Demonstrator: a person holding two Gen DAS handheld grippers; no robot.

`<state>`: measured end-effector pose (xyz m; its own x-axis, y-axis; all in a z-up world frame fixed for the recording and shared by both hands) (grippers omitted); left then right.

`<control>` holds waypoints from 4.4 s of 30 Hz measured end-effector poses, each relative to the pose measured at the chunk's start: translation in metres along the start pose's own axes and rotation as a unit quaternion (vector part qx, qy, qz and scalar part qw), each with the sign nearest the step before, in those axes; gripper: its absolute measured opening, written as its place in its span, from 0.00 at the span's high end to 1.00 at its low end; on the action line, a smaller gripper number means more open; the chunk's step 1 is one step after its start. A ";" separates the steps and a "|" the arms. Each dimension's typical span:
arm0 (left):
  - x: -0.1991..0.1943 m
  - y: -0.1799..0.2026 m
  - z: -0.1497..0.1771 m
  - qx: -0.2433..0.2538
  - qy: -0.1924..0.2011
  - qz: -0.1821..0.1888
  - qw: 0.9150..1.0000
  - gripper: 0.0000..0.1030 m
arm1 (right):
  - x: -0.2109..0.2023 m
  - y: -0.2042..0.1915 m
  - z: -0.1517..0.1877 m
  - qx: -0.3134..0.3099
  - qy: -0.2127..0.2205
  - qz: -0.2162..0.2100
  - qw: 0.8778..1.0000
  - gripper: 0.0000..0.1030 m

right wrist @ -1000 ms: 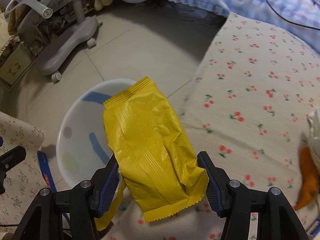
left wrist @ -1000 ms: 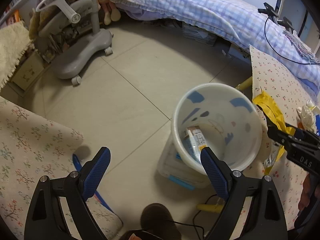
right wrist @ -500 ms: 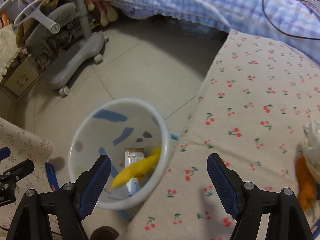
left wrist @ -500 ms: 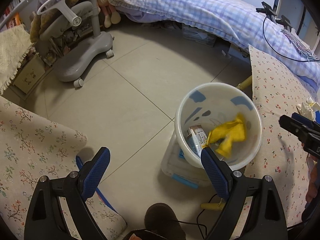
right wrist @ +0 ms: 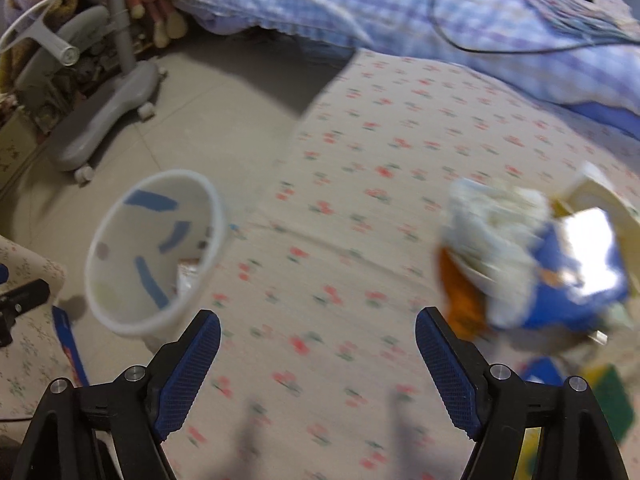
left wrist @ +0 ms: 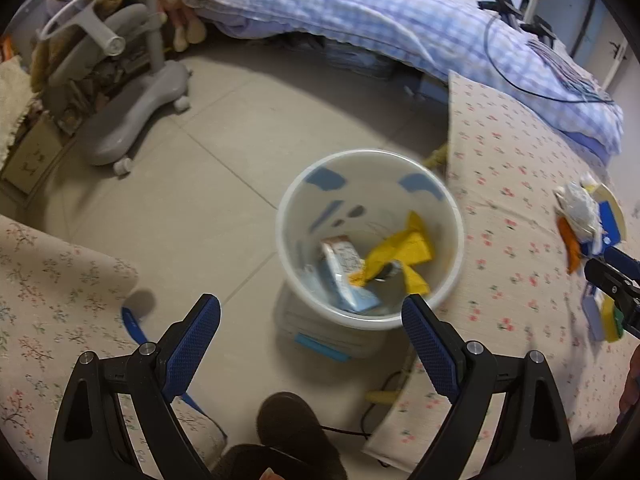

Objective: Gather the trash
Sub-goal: 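Carry both items over the wastebasket and open both tools to drop them, then grasp the yellow-green sponge with the right tool, then grasp the blue-and-white box with the left tool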

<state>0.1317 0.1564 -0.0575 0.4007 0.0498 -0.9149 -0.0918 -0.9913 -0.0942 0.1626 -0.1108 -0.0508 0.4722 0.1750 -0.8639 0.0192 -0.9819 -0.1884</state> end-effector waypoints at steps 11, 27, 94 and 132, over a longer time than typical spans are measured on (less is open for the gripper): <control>-0.007 0.056 -0.009 0.041 0.001 0.025 0.999 0.09 | -0.032 0.100 0.015 0.085 -0.004 0.078 0.993 0.17; -0.003 0.124 -0.017 0.087 -0.011 0.041 0.995 0.09 | -0.004 0.164 0.036 0.154 -0.053 0.155 0.974 0.14; 0.026 0.418 -0.020 0.082 -0.044 0.165 0.982 0.29 | -0.079 0.318 0.089 0.243 -0.065 0.116 0.961 0.43; -0.025 0.237 -0.031 0.025 0.019 0.232 0.972 1.00 | -0.063 0.211 0.036 0.177 -0.043 0.057 0.982 0.43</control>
<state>0.1285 -0.0831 -0.0447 0.3392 -0.4065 -0.8483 -0.3143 -0.8990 0.3051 0.1054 -0.3264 -0.0523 0.3774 0.0861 -0.9220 -0.3433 -0.9117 -0.2257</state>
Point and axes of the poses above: each gripper's, at about its wrist camera, not at the fingertips, and x roughly the way its jaws point, y to its right, z to its underside, the point moved 3 cm from there along x, roughly the way its jaws point, and after that the axes turned 12 degrees about x, right-handed, at the moved point
